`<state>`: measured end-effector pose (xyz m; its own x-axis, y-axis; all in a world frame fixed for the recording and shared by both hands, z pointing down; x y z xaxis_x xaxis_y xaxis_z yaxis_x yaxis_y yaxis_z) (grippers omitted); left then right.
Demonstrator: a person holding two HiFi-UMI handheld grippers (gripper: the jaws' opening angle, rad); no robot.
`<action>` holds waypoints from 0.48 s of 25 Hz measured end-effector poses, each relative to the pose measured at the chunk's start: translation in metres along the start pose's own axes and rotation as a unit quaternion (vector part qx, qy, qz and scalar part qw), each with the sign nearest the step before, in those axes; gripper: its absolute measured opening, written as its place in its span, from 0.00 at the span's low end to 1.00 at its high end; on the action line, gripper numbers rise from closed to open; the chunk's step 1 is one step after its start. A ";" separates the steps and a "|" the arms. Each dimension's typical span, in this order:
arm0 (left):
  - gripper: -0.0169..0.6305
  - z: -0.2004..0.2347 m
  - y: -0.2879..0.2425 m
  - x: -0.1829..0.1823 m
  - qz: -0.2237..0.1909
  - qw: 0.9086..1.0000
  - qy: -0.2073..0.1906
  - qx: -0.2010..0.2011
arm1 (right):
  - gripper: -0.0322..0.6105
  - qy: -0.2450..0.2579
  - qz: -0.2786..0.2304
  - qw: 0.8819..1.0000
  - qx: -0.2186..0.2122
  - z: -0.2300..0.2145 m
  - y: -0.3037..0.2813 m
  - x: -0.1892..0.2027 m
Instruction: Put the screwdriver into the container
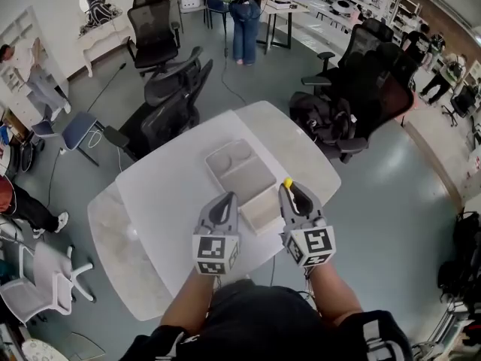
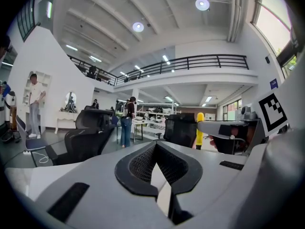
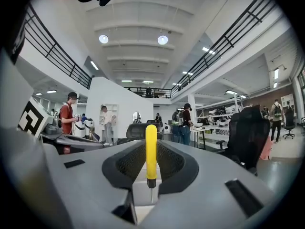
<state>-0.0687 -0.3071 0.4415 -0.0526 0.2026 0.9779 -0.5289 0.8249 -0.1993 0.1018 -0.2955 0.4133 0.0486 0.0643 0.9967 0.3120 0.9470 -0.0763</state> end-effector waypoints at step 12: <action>0.04 -0.001 -0.032 0.023 0.030 0.999 0.016 -0.004 | 0.15 0.036 0.062 0.996 -0.046 -0.034 -0.033 0.036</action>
<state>-0.0515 -0.3284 0.4702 -0.0570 0.2679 0.9617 -0.5194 0.8147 -0.2578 0.1250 -0.3350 0.4513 0.1584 0.1531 0.9754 0.3854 0.9000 -0.2039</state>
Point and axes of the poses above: the fingertips, and each gripper's own axes: y backward along the fingers, z to its left, x out of its underside, the point moved 5 cm from there along y, backward along the fingers, and after that the axes turned 3 degrees about z, right-handed, at the moved point
